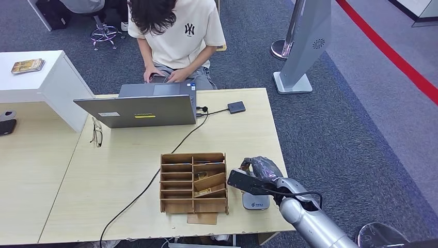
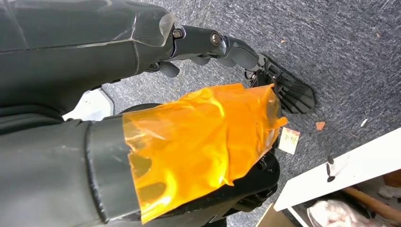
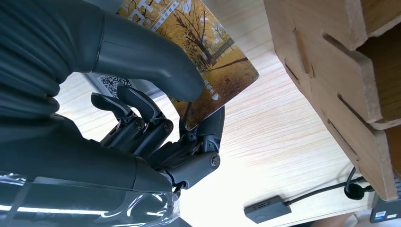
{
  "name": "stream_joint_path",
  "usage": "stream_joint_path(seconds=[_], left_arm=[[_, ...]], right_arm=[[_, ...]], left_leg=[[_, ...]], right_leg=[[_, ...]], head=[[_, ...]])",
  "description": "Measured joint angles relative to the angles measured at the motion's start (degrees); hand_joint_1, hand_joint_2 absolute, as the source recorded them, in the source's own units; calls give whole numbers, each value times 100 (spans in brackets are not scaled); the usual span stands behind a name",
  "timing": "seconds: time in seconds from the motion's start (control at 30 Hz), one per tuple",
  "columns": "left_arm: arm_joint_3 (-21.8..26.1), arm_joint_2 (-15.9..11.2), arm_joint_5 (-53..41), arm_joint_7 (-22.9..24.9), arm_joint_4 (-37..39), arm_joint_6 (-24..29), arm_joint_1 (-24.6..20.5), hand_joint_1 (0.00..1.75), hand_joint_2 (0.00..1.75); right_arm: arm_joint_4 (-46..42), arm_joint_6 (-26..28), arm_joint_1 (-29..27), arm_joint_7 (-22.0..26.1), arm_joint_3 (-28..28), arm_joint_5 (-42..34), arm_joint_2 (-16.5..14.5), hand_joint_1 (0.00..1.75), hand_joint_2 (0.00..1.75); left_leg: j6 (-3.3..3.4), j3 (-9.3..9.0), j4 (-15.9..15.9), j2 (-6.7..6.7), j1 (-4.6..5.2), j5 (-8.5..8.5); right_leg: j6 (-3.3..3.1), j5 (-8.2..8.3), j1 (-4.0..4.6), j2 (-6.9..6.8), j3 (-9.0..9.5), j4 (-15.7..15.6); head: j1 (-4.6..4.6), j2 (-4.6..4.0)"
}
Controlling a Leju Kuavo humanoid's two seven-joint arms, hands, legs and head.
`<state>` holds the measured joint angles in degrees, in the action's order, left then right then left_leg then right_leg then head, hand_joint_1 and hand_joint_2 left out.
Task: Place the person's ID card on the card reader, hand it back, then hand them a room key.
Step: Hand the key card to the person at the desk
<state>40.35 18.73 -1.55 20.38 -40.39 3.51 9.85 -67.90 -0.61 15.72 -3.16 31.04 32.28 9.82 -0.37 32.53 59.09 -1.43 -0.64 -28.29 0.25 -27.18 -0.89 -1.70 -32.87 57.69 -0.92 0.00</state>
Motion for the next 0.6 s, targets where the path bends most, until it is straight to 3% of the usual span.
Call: stream_joint_path(seconds=[0.4, 0.6], left_arm=[[-64, -4, 120, 1, -1, 57, 7, 0, 0], [-113, -4, 186, 4, -30, 66, 43, 0, 0]], right_arm=[[33, 28, 7, 29, 5, -60, -1, 175, 175], [12, 105, -52, 242, -86, -486, -23, 175, 175]], left_leg=[[0, -1, 0, 0, 0, 0], [0, -2, 0, 0, 0, 0]], right_leg=[[0, 0, 0, 0, 0, 0], [0, 0, 0, 0, 0, 0]], head=[[0, 0], [0, 0]])
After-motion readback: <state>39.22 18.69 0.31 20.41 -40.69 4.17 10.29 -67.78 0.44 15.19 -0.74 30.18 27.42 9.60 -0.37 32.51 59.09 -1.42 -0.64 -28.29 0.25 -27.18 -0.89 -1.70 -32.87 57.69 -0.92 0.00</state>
